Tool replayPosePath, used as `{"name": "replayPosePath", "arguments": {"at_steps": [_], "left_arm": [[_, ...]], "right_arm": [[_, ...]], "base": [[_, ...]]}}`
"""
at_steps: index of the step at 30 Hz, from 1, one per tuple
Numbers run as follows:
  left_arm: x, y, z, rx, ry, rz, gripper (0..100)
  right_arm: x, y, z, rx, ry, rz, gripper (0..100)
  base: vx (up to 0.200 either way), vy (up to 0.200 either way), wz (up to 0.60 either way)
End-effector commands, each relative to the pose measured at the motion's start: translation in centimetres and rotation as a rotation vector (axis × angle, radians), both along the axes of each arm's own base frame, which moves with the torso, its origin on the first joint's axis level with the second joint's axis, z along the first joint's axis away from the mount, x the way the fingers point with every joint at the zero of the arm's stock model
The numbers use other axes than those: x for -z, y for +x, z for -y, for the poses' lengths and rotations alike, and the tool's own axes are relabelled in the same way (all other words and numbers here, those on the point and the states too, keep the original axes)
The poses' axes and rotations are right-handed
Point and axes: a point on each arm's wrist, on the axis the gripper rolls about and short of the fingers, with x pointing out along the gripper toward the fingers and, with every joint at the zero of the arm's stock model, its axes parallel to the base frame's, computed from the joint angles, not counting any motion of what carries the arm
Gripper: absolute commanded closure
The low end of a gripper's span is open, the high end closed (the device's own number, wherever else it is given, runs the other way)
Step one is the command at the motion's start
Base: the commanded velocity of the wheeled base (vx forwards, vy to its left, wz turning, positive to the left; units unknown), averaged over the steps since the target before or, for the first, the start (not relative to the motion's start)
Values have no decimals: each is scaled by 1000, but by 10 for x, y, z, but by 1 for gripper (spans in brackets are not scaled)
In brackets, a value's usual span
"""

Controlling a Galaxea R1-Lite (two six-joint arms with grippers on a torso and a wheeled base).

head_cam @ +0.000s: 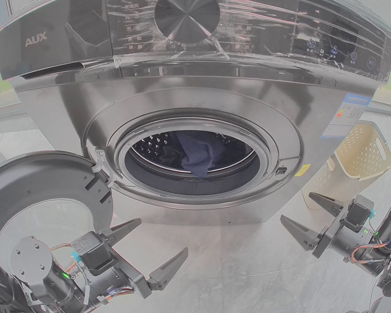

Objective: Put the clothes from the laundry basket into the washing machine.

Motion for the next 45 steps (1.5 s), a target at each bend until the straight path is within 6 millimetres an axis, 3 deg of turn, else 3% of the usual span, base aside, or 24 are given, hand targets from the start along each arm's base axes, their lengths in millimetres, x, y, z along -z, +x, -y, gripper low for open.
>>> {"name": "replayPosePath", "arguments": {"at_steps": [1, 7, 14, 19, 25, 31, 40, 45], "left_arm": [[-16, -12, -24, -35, -41, 66, 0], [-29, -25, -47, -65, -27, 110, 0], [-35, -46, -85, -149, -24, 110, 0], [-28, -67, -112, -223, 0, 87, 0], [-19, -93, -136, -271, -20, 113, 0], [-4, -112, -148, -349, -6, 108, 0], [16, -132, -154, -435, -12, 105, 0], [19, -137, -155, -523, -25, 127, 0]], "right_arm": [[-3, 0, 27, 121, -24, 34, 0], [-9, -3, 38, 182, -29, 58, 0], [-5, -11, 66, 317, -112, -17, 0], [-7, -27, 72, 327, -122, -40, 0], [-8, -71, 88, 344, -121, -33, 0], [0, -112, 104, 440, -103, 11, 0], [17, -147, 112, 551, -69, 85, 0], [44, -164, 113, 574, -95, 31, 0]], "base": [[-200, 0, 0], [-200, 0, 0], [-57, 0, 0], [-200, 0, 0], [-100, 0, 0], [-100, 0, 0], [0, 0, 0], [-80, 0, 0]]}}
